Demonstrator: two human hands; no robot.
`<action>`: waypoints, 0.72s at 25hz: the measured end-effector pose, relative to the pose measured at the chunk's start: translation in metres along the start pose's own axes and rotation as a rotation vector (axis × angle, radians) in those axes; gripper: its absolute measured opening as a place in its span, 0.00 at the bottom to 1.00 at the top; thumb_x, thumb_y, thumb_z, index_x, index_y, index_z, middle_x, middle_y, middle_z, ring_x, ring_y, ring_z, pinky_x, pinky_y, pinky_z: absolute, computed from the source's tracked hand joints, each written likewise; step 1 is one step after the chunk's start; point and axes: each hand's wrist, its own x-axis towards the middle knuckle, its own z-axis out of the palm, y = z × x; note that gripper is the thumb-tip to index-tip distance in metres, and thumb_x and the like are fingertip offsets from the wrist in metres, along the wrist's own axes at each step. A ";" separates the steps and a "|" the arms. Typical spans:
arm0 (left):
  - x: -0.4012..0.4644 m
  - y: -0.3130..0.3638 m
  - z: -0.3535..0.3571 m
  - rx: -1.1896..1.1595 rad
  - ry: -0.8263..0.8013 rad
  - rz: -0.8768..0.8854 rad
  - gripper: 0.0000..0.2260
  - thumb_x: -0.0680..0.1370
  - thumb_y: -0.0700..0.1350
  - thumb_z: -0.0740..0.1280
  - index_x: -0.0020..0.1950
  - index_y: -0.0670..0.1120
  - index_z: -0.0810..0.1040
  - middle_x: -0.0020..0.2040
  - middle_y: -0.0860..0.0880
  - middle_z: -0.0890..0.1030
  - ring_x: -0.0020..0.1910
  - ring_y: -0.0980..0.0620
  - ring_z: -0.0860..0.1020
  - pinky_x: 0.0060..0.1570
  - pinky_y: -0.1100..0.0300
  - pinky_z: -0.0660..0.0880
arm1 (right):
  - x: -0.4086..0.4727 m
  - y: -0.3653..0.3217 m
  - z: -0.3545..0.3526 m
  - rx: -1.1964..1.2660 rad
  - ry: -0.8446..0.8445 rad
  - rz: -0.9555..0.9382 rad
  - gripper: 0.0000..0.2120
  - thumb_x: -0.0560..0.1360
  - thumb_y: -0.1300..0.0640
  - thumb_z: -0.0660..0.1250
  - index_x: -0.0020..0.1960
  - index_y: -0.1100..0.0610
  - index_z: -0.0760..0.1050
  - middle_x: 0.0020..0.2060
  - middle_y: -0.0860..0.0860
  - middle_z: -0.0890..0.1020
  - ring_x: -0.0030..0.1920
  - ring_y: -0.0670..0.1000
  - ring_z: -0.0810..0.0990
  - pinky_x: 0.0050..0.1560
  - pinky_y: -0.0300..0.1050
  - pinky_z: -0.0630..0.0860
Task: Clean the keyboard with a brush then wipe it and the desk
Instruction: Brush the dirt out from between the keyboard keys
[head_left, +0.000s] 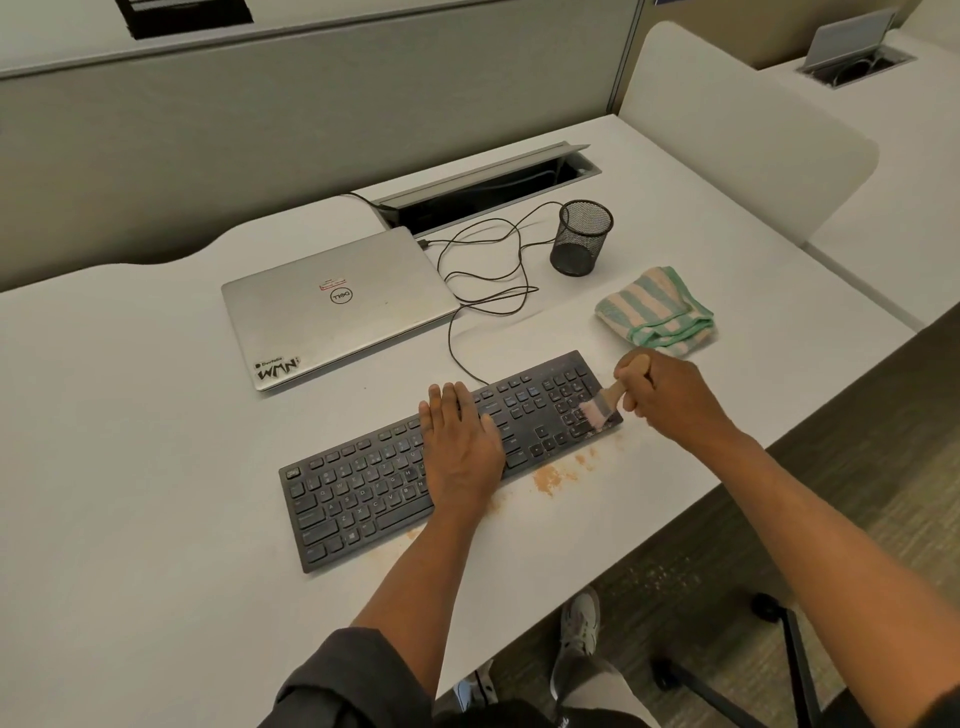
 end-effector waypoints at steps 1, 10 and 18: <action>0.000 0.000 0.001 -0.002 -0.001 0.003 0.28 0.85 0.51 0.49 0.82 0.38 0.53 0.81 0.39 0.57 0.82 0.42 0.50 0.81 0.47 0.43 | 0.001 0.001 -0.004 -0.019 0.023 -0.005 0.10 0.81 0.58 0.60 0.47 0.57 0.79 0.34 0.49 0.82 0.34 0.44 0.80 0.37 0.46 0.76; 0.000 -0.001 0.003 -0.009 0.013 0.004 0.28 0.85 0.51 0.50 0.82 0.38 0.53 0.81 0.39 0.57 0.82 0.41 0.50 0.81 0.47 0.42 | -0.005 0.011 -0.004 -0.020 0.041 0.019 0.10 0.81 0.58 0.59 0.48 0.55 0.78 0.33 0.47 0.83 0.36 0.47 0.81 0.43 0.51 0.80; 0.000 -0.002 0.004 -0.016 0.021 0.005 0.28 0.85 0.51 0.50 0.82 0.37 0.54 0.81 0.39 0.57 0.82 0.41 0.50 0.81 0.46 0.43 | -0.015 0.007 0.005 0.037 -0.012 -0.045 0.10 0.81 0.60 0.60 0.48 0.53 0.79 0.34 0.47 0.82 0.36 0.44 0.80 0.42 0.52 0.81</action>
